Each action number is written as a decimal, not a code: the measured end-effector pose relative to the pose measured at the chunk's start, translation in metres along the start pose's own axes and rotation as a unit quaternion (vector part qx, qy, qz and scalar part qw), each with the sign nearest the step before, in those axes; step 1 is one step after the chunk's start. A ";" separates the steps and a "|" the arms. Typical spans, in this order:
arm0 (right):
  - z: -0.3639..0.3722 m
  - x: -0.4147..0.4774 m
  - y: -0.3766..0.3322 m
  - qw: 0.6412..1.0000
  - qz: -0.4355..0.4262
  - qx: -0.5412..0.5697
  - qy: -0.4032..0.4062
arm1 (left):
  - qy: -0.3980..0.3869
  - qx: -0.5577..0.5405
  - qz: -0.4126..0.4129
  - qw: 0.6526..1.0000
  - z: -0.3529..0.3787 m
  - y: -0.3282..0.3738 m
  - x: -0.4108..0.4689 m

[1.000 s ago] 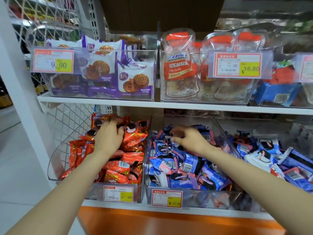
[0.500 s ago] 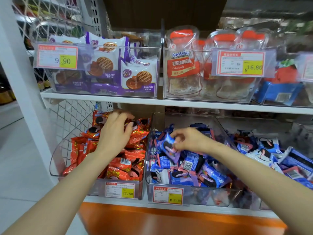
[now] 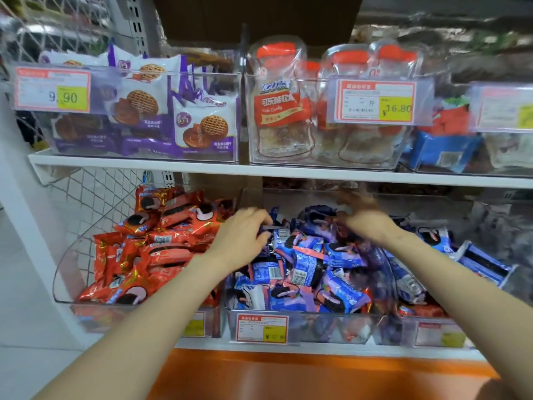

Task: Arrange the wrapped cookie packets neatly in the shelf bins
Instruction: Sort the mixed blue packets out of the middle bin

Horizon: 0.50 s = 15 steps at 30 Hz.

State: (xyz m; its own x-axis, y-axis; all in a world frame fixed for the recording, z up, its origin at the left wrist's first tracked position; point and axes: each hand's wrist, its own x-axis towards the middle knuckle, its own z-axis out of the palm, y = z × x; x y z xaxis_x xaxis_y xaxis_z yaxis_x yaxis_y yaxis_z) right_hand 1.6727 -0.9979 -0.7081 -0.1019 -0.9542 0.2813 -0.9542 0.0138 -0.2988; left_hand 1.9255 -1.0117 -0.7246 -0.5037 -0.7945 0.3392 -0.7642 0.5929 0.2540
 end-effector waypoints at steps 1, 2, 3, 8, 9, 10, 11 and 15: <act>-0.002 -0.002 0.002 1.000 -0.003 0.008 0.000 | -0.029 0.008 0.003 1.000 0.006 0.002 0.003; -0.004 -0.004 0.004 1.000 -0.005 0.017 -0.001 | -0.056 0.013 0.004 0.998 0.012 0.004 0.007; -0.007 -0.007 0.005 1.000 -0.004 0.025 -0.008 | -0.079 0.020 0.002 0.997 0.017 0.006 0.011; -0.013 -0.024 0.017 0.998 -0.026 0.005 -0.049 | -0.171 0.112 -0.016 0.979 0.025 0.012 0.043; -0.013 -0.026 0.019 0.998 -0.034 0.005 -0.050 | -0.195 0.118 -0.025 0.973 0.026 0.012 0.050; -0.013 -0.027 0.021 0.998 -0.042 0.006 -0.046 | -0.217 0.118 -0.032 0.968 0.028 0.013 0.055; -0.013 -0.028 0.023 0.998 -0.048 0.008 -0.044 | -0.237 0.114 -0.039 0.964 0.029 0.013 0.060; -0.013 -0.031 0.027 0.997 -0.063 0.033 -0.039 | -0.233 0.106 -0.061 0.965 0.035 0.010 0.068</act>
State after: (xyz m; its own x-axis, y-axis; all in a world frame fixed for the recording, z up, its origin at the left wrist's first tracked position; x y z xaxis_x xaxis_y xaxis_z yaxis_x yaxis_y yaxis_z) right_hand 1.6470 -0.9640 -0.7131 0.0430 -0.9676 0.2487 -0.9372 -0.1253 -0.3254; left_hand 1.8697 -1.0647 -0.7304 -0.4935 -0.8586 -0.1388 -0.8696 0.4903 0.0584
